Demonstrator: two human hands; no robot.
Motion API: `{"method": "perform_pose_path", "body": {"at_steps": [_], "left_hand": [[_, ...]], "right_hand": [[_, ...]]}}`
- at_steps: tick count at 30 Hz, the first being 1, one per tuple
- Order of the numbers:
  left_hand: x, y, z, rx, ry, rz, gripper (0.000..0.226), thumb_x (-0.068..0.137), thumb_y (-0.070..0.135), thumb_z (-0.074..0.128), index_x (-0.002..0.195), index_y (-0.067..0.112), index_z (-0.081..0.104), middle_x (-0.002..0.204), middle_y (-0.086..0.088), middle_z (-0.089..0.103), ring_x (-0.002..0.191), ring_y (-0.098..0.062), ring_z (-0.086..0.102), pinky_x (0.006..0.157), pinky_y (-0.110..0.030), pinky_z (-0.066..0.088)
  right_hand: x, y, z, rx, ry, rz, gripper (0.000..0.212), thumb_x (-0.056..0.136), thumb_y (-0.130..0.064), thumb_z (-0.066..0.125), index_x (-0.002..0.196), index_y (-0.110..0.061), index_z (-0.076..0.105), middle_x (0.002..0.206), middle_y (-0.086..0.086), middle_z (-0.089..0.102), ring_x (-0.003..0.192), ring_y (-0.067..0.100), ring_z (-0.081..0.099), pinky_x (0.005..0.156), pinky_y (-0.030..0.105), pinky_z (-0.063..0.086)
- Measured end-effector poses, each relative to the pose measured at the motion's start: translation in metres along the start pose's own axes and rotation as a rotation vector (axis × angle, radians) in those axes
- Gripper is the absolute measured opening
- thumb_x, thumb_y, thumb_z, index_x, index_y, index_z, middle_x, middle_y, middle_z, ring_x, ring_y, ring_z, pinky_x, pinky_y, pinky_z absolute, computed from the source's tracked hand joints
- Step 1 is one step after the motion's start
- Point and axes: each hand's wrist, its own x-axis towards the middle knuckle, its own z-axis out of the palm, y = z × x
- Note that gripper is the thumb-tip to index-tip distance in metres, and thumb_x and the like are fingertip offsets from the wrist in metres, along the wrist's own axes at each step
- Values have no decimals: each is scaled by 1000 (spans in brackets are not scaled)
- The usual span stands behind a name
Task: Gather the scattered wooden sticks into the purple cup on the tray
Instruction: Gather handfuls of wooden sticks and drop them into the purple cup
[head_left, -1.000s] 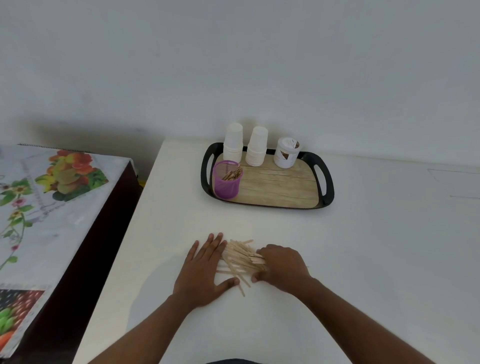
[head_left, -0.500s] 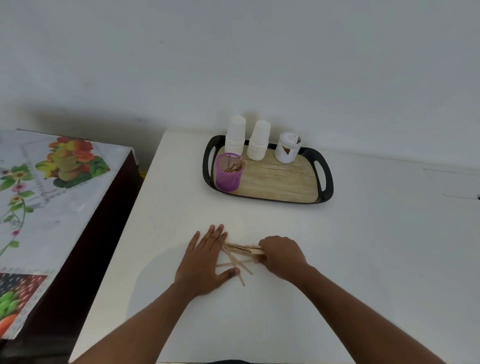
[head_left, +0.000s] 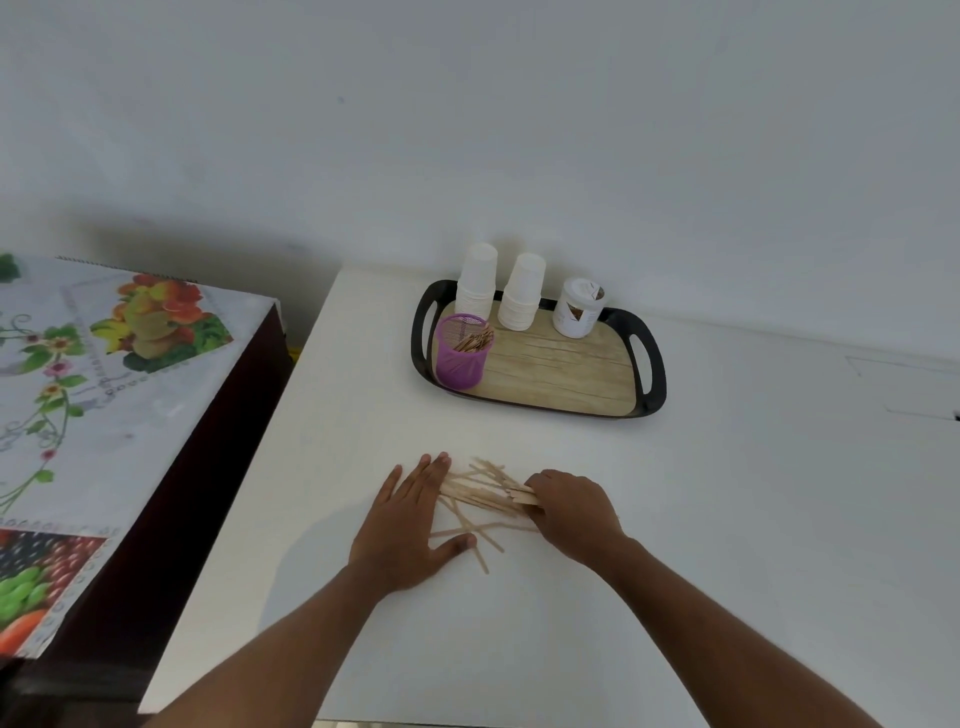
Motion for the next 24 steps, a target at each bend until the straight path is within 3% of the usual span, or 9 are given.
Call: {"method": "perform_pose_path", "body": {"at_steps": [5,9,12,14,17,20,22,24], "left_hand": [[-2,0,0,-108,53,-34,107,86,86,35,161,23,-10,168,7,11,155,-7,13,128,-39,9],[5,11,2,-279,131,-66,100,92,77,36,161,21,-9,170,8,1,156,-8,-6,128,-43,2],[26,50,-5,-543,170,-104,95,91,76,37,162,21,4,170,8,4,155,-8,-9,127,-44,0],[41,87,-19,-819,76,-200,95,87,78,46,161,29,12,168,11,11,155,-9,2,126,-40,10],[67,131,-32,-1113,-43,-244,78,92,59,62,156,31,27,156,18,31,146,-4,26,120,-33,26],[83,155,-35,-1166,-97,-254,43,98,36,63,138,31,48,136,10,58,130,-8,52,113,-33,42],[88,165,-35,-1134,-91,-255,35,102,23,58,135,28,50,123,6,63,121,-8,57,104,-23,46],[90,170,-34,-1110,-64,-256,35,102,20,56,137,25,48,121,5,63,118,-7,58,98,-20,46]], "right_hand": [[-6,5,-4,302,57,146,22,101,-44,57,94,-24,64,83,-10,60,75,14,57,68,28,44],[-9,4,-11,621,191,213,20,102,-41,59,82,-41,55,76,-14,61,72,5,59,63,18,39],[-7,4,-17,889,239,288,13,103,-40,58,92,-37,65,83,-9,71,79,6,66,70,22,51],[-6,5,-19,1079,245,329,14,104,-32,59,97,-26,70,87,-1,73,80,10,67,74,22,54],[-5,7,-19,1199,256,329,17,106,-19,55,93,-17,67,80,2,68,72,11,62,68,25,52],[-2,8,-18,1304,302,297,13,101,-10,54,90,-6,61,80,4,62,73,13,59,66,25,50],[0,10,-17,1371,338,313,22,91,-16,55,88,6,52,79,12,52,73,20,50,65,28,46],[2,12,-17,1359,365,324,21,87,-16,53,83,3,46,80,12,45,70,21,43,60,27,42]]}}
